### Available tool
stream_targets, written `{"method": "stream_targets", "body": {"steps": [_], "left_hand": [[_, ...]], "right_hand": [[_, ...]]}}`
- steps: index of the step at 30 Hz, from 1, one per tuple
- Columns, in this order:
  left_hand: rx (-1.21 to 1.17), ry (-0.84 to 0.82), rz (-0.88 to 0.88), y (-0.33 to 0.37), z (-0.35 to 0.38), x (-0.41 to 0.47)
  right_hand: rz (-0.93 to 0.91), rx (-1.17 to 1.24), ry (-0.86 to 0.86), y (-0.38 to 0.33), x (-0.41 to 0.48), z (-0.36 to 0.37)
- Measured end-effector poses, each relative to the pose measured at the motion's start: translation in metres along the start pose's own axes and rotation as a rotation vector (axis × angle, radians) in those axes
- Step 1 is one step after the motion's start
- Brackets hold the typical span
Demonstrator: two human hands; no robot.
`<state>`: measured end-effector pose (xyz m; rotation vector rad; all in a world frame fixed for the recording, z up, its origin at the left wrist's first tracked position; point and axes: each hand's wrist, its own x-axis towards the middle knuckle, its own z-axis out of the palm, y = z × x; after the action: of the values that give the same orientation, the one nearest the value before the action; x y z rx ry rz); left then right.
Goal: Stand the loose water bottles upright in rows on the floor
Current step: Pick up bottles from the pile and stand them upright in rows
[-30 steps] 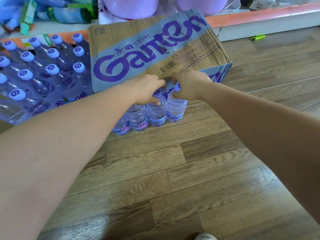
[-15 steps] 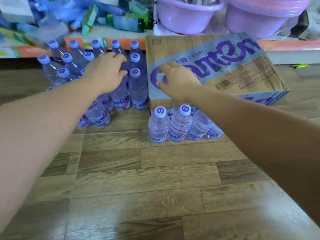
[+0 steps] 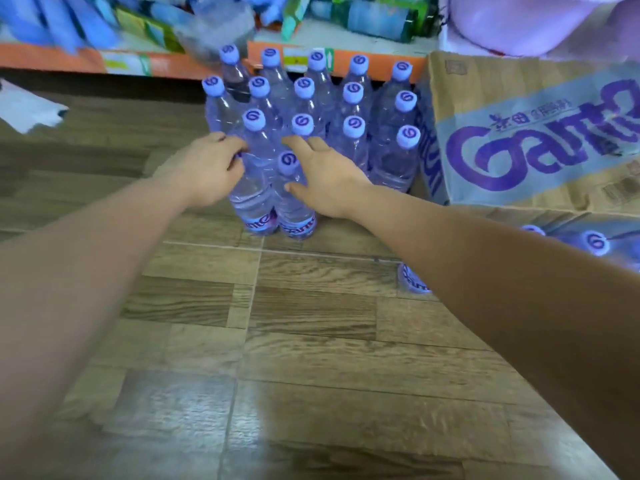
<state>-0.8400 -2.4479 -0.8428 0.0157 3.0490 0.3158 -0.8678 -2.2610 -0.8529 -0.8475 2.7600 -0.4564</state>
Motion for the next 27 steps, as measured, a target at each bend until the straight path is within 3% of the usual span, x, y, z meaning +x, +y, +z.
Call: {"method": "stream_targets", "body": {"steps": [4, 10, 20, 27], "left_hand": [[-0.063, -0.039, 0.035, -0.009, -0.002, 0.001], [0.034, -0.051, 0.043, 0.002, 0.002, -0.002], [0.121, -0.140, 0.091, 0.024, 0.006, -0.034], [0.156, -0.243, 0.175, 0.079, 0.001, -0.067]], "right_hand": [[0.021, -0.057, -0.022, -0.012, 0.017, 0.007], [0.057, -0.005, -0.036, -0.014, 0.021, 0.006], [0.021, 0.049, -0.071, -0.018, -0.025, -0.004], [0.073, 0.064, -0.368, -0.013, -0.090, -0.032]]}}
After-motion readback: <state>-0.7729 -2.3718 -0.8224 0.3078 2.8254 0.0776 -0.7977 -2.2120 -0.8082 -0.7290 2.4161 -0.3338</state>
